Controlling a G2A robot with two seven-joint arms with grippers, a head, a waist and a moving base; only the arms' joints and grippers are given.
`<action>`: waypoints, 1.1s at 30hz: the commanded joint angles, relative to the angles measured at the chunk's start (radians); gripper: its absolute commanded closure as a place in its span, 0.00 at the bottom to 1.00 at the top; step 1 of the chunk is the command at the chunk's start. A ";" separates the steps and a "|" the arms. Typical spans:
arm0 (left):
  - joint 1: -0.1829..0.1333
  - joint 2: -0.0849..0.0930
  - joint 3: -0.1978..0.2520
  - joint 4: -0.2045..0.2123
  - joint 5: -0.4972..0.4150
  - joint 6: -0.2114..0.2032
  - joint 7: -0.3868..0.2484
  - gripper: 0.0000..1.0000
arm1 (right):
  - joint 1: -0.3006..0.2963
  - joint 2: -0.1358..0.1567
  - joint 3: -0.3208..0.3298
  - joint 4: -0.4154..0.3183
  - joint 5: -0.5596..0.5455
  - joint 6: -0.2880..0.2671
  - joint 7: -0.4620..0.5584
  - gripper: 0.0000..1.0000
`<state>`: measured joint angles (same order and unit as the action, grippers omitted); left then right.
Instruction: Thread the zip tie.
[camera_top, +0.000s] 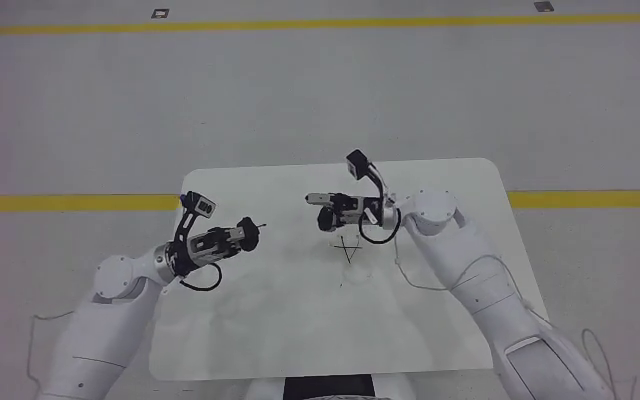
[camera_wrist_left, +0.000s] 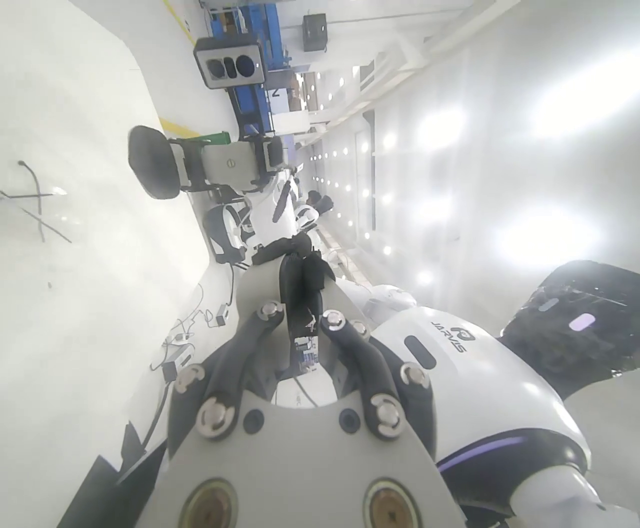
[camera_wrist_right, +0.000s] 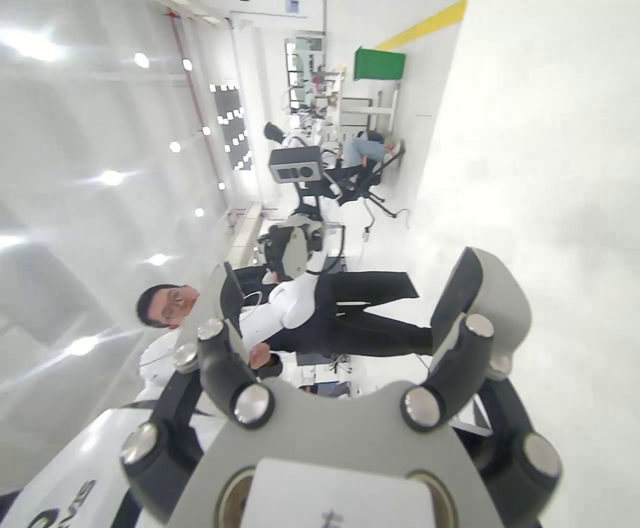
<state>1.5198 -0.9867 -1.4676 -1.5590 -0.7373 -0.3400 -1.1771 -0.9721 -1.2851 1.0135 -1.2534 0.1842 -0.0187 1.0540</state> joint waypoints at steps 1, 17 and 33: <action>0.008 0.002 -0.033 0.005 0.002 0.000 -0.007 1.00 | 0.003 0.011 0.003 -0.023 -0.110 0.040 -0.009 0.00; 0.030 -0.003 -0.110 0.010 -0.024 0.000 -0.033 1.00 | 0.021 0.043 -0.043 -0.124 -0.419 0.076 0.119 0.00; 0.030 -0.003 -0.110 0.010 -0.024 0.000 -0.033 1.00 | 0.134 0.027 -0.259 -0.142 -0.799 0.165 0.282 0.00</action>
<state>1.5493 -0.9901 -1.5772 -1.5494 -0.7615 -0.3400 -1.2104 -0.8375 -1.2587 0.7535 -1.3954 -0.6164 0.1463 1.3362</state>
